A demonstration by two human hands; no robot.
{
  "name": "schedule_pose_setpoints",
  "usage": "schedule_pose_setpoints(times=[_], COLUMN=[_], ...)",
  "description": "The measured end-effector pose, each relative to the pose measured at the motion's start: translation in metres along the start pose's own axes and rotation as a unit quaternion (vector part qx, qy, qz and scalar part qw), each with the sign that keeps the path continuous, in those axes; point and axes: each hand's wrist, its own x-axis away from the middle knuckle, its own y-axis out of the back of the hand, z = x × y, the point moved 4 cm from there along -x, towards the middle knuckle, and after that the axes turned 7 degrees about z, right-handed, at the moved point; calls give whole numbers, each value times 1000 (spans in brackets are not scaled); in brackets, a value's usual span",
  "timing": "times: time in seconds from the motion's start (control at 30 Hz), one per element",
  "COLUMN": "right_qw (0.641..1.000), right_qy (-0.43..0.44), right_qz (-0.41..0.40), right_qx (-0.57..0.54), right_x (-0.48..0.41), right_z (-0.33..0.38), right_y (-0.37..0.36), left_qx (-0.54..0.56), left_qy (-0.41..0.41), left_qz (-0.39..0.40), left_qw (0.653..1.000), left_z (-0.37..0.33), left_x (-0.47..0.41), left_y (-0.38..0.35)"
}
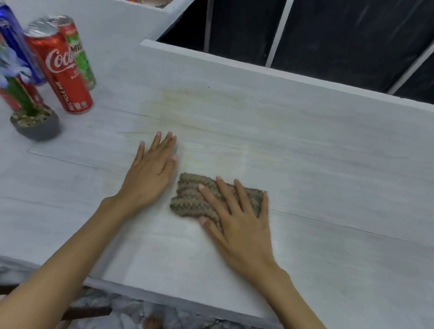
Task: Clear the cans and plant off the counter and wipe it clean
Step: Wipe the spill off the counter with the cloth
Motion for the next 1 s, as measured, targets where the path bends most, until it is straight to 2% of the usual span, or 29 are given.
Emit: schedule_pose_setpoints(times=[0.1,0.23,0.33,0.4,0.5,0.6,0.7,0.77,0.9,1.0], right_qw=[997,984,967,966,984,997,999,997,978,979], right_qy=[-36,-168,-243,-243,-158,-64,-23,-57,-200,-192], right_qz=[64,27,32,43,54,45,44,43,43,42], right_qx=[-14,-50,-65,-74,-64,-30,-11,-23,-43,-53], right_x=[-18,-97,-178,-225,-261,-234,-197,-199,-259,-320], right_z=[-38,-93,-102,-79,-13,30,13,-27,-91,-67], right_y=[11,29,36,34,22,12,12,20,38,39], left_qx=[-28,-43,-46,-44,-25,-6,8,-1,5,-16], left_qy=[-9,-10,-5,-4,-13,-30,-42,-61,-54,-39], left_qz=[12,13,21,24,28,30,18,3,-14,-20], left_qw=[1000,999,999,999,999,999,999,998,998,999], left_z=[12,36,58,71,85,92,98,99,100,97], left_x=[-23,-47,-61,-69,-81,-91,-95,-94,-95,-96], left_y=[13,34,47,54,59,62,63,63,62,62])
